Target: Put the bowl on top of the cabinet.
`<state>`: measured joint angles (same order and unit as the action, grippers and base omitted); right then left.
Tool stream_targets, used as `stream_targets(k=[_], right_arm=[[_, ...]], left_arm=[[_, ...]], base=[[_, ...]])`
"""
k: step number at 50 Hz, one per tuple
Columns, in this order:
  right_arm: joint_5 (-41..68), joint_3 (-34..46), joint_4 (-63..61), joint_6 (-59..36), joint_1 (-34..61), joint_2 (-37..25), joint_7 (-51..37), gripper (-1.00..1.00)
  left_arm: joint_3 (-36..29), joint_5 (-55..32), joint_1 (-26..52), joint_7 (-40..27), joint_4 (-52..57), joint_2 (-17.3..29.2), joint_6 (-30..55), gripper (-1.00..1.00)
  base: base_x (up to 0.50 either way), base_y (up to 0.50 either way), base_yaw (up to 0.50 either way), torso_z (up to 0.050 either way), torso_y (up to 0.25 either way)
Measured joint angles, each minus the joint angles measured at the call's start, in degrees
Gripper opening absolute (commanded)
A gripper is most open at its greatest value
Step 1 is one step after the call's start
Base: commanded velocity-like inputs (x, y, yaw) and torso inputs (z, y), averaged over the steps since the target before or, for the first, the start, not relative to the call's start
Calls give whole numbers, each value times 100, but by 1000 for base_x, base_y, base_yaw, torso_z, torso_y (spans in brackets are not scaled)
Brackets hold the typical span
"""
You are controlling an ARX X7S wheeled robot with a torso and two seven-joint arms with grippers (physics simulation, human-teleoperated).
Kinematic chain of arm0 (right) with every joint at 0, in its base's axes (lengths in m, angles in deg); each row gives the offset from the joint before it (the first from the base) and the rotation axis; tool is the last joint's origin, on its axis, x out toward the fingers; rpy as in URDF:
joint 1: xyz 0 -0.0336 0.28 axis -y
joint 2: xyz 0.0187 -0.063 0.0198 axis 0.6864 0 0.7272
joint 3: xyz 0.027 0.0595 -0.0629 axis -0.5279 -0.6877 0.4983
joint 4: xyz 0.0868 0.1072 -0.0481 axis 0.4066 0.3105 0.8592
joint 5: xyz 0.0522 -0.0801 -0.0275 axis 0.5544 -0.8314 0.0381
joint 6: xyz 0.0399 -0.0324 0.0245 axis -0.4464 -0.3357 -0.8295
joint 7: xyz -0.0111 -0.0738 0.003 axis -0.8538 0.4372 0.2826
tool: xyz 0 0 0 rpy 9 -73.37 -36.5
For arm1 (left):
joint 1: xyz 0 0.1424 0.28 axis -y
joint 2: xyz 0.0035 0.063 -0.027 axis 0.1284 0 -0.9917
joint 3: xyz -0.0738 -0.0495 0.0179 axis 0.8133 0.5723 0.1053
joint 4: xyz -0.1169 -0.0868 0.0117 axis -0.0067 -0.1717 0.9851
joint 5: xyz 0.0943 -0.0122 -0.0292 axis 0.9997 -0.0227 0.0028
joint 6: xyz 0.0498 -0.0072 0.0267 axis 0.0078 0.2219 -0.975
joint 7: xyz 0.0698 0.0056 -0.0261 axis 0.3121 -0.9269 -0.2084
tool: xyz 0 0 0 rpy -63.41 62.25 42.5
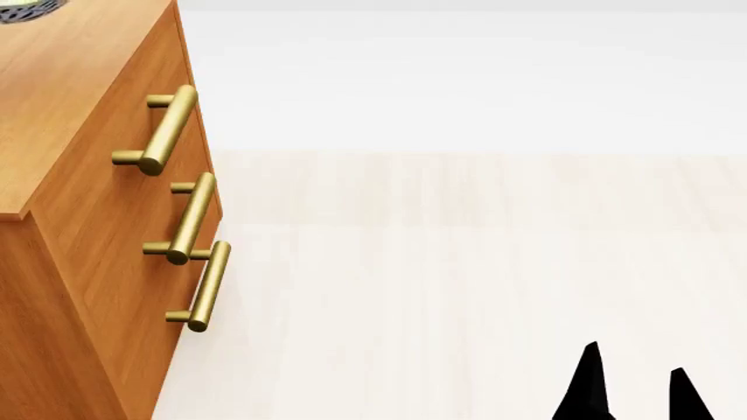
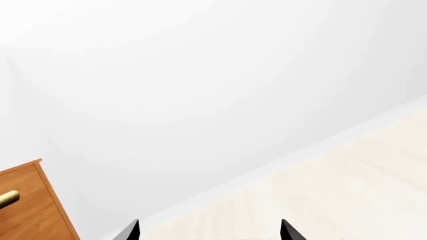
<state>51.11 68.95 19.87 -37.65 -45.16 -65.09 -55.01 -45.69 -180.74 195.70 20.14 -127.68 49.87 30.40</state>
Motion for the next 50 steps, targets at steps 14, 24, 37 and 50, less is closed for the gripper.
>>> stream_targets(k=[14,24,37,50], right_arm=[[7,25,59,-12,37,1,14,100],[13,31,78,-15,52,-4,7,100],[2,49,77,-11,56,-5,-5,100],[-30,80,100,-21,85,-3,-25,100]], left_arm=[[288,27,-151,-534,-2,60,-413,-100],[368,87,-178,-762,-4,76,-537,-100],[383,139,-218,-875,-7,99,-599,-100],[347,148,-332,-855,-6,127,-634,-100]], base=[[0,0,0,1,1],[0,0,0,0,0],[0,0,0,0,0],[0,0,0,0,1]])
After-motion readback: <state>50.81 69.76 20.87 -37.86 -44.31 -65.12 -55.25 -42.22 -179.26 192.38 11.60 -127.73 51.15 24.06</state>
